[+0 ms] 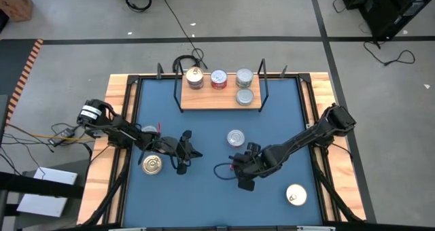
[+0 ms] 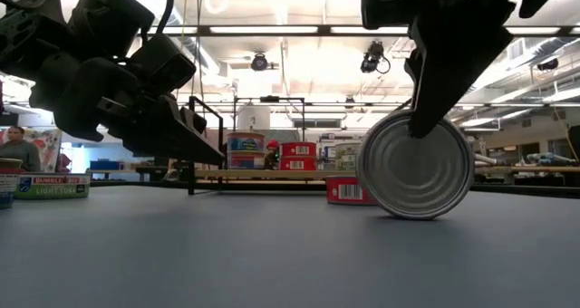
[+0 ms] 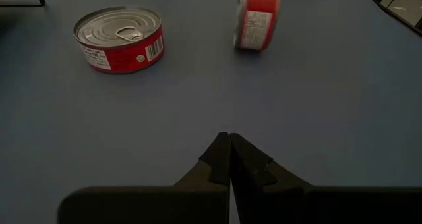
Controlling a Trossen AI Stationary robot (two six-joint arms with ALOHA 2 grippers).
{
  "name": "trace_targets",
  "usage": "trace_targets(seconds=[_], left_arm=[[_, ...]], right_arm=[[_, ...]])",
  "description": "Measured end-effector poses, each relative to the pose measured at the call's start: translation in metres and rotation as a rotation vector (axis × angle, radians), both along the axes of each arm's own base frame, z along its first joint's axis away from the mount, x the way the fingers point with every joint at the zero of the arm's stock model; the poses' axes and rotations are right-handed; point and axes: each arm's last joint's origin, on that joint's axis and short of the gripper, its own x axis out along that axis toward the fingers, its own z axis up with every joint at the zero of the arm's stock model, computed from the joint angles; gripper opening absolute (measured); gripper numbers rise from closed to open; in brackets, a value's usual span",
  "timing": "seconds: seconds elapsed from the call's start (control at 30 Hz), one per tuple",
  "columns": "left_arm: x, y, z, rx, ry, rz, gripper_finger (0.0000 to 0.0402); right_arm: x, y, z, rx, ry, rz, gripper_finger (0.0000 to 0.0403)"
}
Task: Stack canned seafood by type on shelf
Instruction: Put the red tuna can on the shelf aligned with the other red tuna cans
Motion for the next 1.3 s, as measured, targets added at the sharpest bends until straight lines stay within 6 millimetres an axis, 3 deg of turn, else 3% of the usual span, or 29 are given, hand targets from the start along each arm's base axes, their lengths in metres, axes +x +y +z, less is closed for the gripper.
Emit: trace_targets(seconds=[0.1, 0.3, 0.57, 0.87, 0.97, 1.3], left_arm=[[0.0, 0.0, 0.0, 0.0, 0.001, 0.0, 0.0008], [0.0, 0.0, 0.0, 0.001, 0.0, 0.0, 0.0008], [0.001, 0.0, 0.001, 0.012, -0.015, -0.007, 0.0008], [0.001, 0.0, 0.002, 0.018, -0.019, -0.01, 0.0008], [0.001, 0.0, 0.002, 0.019, -0.027, -0.012, 0.0008], [0.001, 0.0, 0.002, 0.025, -0.024, -0.006, 0.0007]], right_arm=[[0.002, -0.003, 0.0, 0.014, 0.01, 0.027, 0.0146], [0.006, -0.015, 0.007, -0.044, 0.03, 0.126, 0.0144], [0.026, -0.046, 0.043, -0.493, -0.032, 0.212, 0.0144], [0.056, -0.108, 0.043, -0.817, 0.014, 0.295, 0.0144], [0.068, -0.13, 0.036, -0.879, 0.03, 0.312, 0.0144], [0.093, -0.189, -0.016, -0.988, 0.23, 0.354, 0.0144]])
